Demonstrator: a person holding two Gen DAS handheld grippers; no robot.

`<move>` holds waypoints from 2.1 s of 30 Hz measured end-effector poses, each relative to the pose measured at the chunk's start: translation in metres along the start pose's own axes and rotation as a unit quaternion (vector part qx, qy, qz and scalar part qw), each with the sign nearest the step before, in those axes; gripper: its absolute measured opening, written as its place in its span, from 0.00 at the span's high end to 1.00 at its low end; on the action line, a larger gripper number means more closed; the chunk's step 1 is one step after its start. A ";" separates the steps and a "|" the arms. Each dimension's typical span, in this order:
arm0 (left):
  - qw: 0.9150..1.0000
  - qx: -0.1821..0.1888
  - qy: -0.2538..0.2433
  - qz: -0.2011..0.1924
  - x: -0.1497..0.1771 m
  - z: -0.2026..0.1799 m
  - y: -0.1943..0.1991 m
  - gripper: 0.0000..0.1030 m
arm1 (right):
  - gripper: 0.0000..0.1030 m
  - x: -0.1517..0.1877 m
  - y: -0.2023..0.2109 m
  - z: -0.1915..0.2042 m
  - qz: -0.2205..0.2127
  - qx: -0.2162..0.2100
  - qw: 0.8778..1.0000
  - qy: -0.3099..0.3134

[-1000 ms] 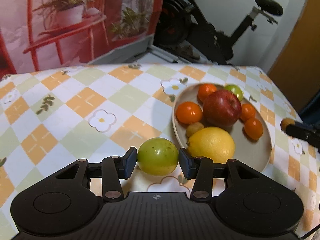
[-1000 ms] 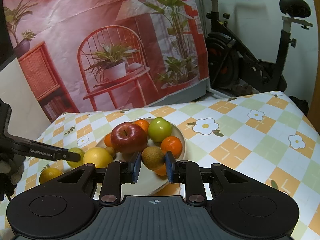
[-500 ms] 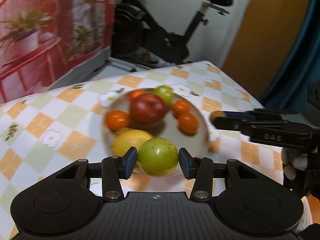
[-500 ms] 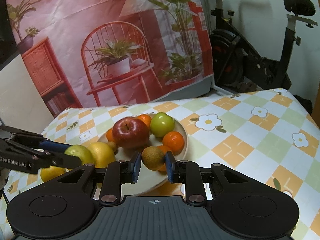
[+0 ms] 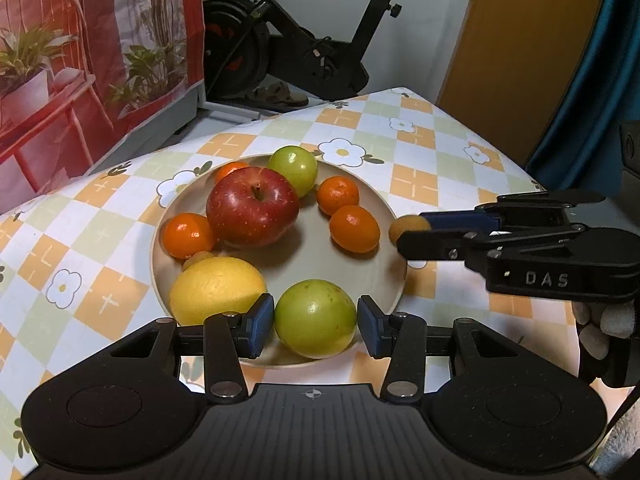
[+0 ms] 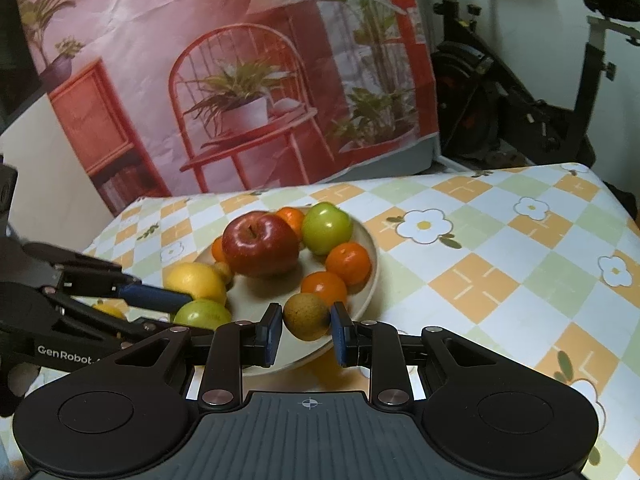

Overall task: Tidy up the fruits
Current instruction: 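Lower both fruits onto the plate and open both grippers, then move both tools toward the dark red apple beside the plate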

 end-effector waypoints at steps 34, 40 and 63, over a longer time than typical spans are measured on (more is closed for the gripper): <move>0.994 -0.074 0.057 -0.049 0.005 0.035 0.060 0.53 | 0.70 0.015 0.015 0.026 0.020 0.022 1.000 0.002; 0.992 -0.091 0.070 -0.059 0.011 0.046 0.076 0.53 | 0.70 0.012 0.022 0.036 0.017 0.023 1.000 0.011; 0.982 -0.129 0.116 -0.071 0.041 0.081 0.112 0.53 | 0.70 0.018 0.015 0.072 0.040 0.002 0.999 0.025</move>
Point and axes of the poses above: each gripper's, at about its wrist camera, not at the fingertips, and y roughly against the way its jaws point, z to its left, x to its underside, the point moved 1 cm from there along -y, roughly the way its jaws point, and after that the axes turned 4 degrees about -z, right-handed, at the moved point
